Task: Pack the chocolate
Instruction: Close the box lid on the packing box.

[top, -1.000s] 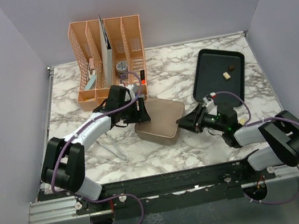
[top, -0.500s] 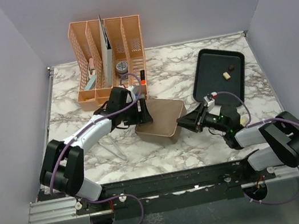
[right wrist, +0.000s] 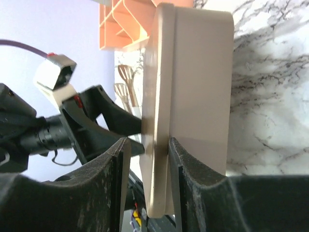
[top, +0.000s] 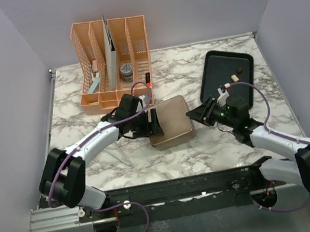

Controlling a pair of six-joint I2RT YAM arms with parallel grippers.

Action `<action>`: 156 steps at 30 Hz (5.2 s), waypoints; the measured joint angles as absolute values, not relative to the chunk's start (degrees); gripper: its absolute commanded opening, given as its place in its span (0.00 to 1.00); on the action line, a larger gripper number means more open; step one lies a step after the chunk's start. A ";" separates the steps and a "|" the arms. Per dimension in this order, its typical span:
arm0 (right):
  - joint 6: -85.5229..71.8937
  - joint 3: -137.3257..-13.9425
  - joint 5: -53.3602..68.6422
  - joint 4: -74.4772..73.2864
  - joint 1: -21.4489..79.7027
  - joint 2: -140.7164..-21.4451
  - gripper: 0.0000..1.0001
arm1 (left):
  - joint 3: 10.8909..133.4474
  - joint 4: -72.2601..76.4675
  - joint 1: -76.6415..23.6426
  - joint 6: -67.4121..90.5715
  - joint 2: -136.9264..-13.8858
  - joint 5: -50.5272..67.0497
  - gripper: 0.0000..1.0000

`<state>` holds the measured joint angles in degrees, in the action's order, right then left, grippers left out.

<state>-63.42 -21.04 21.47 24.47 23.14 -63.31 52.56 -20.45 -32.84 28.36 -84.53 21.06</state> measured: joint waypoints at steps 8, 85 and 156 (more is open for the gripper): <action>-69.17 -18.13 21.26 38.65 22.52 -66.96 0.39 | 52.56 -25.43 -34.65 29.95 -84.12 25.15 0.97; -48.25 -23.49 11.57 6.74 24.12 -59.09 0.82 | 54.85 -13.28 -25.39 21.78 -86.54 29.10 0.69; -75.99 -10.13 31.20 80.42 15.25 -95.90 0.52 | 69.45 -28.97 -30.37 19.92 -96.86 19.46 0.74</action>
<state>-75.99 -10.13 31.20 80.42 15.25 -95.90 69.45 -28.97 -30.37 19.92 -96.86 19.46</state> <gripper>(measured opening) 0.529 0.748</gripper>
